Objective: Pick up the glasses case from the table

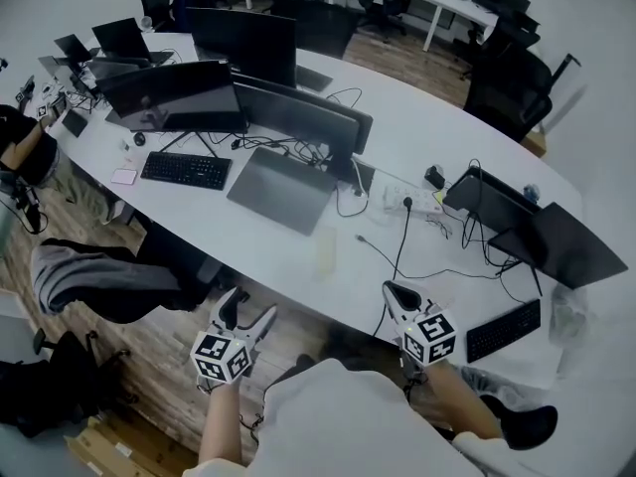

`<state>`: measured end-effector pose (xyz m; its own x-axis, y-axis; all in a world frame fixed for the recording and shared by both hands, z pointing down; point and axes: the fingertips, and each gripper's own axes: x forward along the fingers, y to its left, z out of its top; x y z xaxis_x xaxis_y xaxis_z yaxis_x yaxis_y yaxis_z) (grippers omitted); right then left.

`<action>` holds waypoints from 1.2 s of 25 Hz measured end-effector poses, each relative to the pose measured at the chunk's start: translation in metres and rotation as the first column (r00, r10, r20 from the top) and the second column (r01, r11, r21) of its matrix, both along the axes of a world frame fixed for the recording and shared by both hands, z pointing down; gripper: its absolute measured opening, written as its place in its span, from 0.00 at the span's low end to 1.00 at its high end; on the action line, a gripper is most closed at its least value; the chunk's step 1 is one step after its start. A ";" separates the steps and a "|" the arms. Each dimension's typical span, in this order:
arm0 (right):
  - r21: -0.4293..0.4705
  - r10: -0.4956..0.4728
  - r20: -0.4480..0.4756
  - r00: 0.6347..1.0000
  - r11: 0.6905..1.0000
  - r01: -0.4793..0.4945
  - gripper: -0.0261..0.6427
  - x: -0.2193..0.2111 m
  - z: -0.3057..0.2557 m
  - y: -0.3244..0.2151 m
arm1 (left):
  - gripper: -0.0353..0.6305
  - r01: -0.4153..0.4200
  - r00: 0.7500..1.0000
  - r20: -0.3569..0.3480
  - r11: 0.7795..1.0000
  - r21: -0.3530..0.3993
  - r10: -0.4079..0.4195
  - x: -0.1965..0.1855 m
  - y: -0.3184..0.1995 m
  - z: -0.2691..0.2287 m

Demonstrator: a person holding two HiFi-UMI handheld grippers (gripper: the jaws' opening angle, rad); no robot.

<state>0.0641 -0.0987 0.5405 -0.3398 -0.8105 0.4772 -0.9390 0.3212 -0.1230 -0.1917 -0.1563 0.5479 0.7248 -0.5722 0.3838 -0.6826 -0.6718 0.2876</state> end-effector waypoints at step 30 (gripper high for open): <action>-0.171 0.054 0.156 0.986 0.985 -0.027 0.04 0.109 0.104 -0.064 | 0.61 0.002 0.952 0.298 0.972 -0.237 0.070 0.173 -0.088 0.153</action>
<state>0.1729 -0.1625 0.6449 -0.3909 -0.7379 0.5502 -0.9148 0.2454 -0.3208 -0.0189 -0.2441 0.7008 0.5713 -0.4180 0.7063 -0.7394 -0.6356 0.2219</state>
